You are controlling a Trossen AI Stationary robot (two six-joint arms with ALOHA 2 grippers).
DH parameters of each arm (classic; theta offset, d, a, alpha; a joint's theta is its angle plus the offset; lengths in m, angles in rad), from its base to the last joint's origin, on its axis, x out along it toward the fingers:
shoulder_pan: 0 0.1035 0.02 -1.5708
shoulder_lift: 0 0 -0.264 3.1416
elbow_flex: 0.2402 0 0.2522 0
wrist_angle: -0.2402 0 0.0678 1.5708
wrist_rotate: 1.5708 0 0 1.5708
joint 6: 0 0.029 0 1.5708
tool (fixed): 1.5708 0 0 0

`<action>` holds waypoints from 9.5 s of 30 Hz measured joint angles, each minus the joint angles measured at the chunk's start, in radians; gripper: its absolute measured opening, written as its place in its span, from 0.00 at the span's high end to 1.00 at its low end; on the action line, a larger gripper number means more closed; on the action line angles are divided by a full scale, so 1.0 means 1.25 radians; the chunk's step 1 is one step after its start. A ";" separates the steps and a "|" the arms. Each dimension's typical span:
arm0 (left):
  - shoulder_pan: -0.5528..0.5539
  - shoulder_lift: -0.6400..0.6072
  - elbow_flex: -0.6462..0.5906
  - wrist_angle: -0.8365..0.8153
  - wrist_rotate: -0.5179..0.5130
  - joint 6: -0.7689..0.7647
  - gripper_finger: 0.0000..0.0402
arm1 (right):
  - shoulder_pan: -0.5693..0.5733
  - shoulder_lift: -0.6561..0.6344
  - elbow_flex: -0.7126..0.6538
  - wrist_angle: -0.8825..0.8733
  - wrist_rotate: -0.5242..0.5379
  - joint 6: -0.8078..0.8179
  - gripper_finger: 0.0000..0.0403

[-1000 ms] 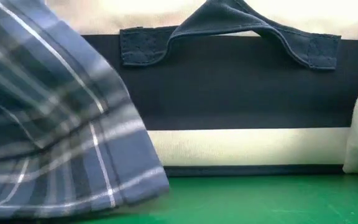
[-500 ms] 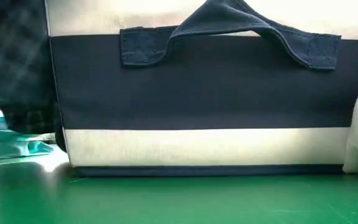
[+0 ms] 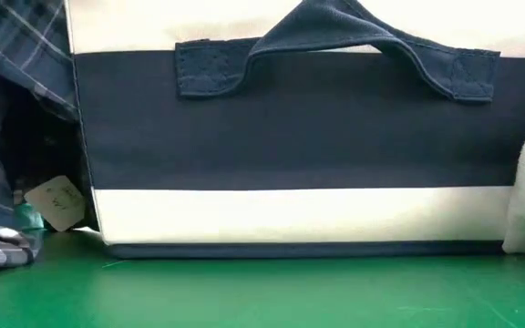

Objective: Sort clothes
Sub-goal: Put the patterned shirt into the blue laundry organizer

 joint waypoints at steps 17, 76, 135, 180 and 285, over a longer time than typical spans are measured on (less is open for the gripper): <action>0.013 0.049 0.046 0.170 0.008 0.224 1.00 | -0.035 0.155 0.186 0.023 -0.042 -0.096 0.71; 0.156 -0.051 -0.312 -0.180 0.133 -0.032 0.30 | -0.139 -0.108 0.191 0.315 -0.063 -0.274 0.98; 0.353 -0.240 -0.664 0.310 0.562 0.258 0.49 | -0.139 -0.249 0.190 -0.265 -0.331 0.031 0.98; 0.358 -0.177 -0.246 0.405 0.653 0.355 1.00 | -0.129 -0.125 0.186 -0.669 -0.293 0.130 0.95; 0.298 -0.133 0.054 0.165 0.374 0.211 0.67 | -0.051 -0.148 0.190 -0.097 -0.404 0.058 0.95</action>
